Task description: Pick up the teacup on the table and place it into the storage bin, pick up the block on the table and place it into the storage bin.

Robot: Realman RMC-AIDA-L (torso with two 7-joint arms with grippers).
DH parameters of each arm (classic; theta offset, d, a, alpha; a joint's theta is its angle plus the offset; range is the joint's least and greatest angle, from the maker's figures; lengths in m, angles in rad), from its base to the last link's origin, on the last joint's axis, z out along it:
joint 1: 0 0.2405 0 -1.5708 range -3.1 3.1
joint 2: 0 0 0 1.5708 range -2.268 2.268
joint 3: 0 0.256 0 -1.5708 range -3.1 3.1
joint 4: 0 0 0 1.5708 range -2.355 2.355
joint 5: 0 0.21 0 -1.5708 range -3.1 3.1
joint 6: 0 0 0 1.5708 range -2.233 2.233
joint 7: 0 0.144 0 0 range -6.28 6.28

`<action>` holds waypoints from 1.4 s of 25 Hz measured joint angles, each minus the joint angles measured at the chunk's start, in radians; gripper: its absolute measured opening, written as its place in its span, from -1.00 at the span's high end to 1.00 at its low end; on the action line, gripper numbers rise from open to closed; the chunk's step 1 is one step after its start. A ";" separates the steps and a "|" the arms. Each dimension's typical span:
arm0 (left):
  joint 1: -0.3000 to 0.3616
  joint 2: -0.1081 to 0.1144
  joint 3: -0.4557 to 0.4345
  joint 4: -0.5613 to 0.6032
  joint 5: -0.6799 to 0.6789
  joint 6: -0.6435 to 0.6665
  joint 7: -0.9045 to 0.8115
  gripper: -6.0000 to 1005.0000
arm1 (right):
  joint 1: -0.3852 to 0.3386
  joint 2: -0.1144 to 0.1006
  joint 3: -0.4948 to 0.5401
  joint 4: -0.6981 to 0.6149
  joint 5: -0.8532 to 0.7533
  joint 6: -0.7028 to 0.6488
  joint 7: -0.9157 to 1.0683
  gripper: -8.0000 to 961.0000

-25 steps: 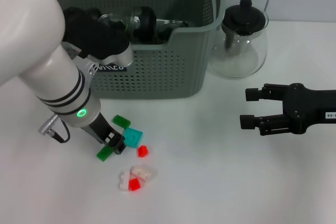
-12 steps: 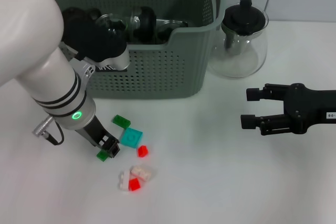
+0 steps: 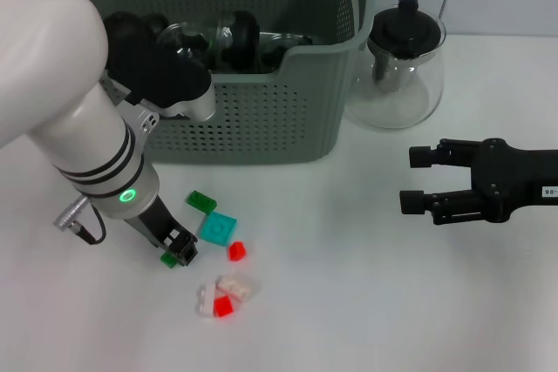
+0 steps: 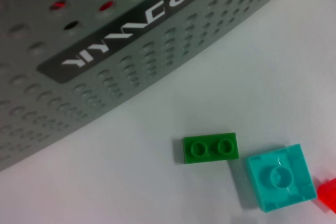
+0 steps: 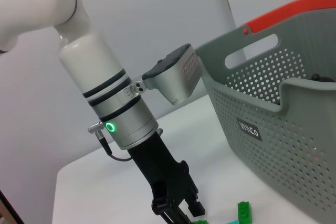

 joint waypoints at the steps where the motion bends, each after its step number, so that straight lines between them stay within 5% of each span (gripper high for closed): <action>1: 0.000 0.000 0.001 -0.001 0.000 -0.001 0.001 0.11 | 0.000 0.000 0.000 0.000 0.000 0.000 0.000 -0.97; 17: 0.012 0.002 0.026 0.024 0.001 0.000 -0.001 0.45 | 0.000 -0.001 0.000 0.000 0.001 0.000 0.000 -0.97; 24: 0.099 -0.001 -0.001 0.210 0.000 0.086 0.025 0.61 | 0.000 -0.002 0.000 -0.005 0.001 0.000 -0.001 -0.97; 30: 0.205 -0.007 -0.187 0.479 -0.228 0.228 0.129 0.61 | 0.000 -0.003 0.000 -0.007 0.003 0.000 -0.002 -0.97; 35: 0.162 0.010 -0.481 0.520 -0.646 0.281 0.258 0.60 | 0.000 -0.005 0.010 -0.004 0.003 0.000 -0.002 -0.97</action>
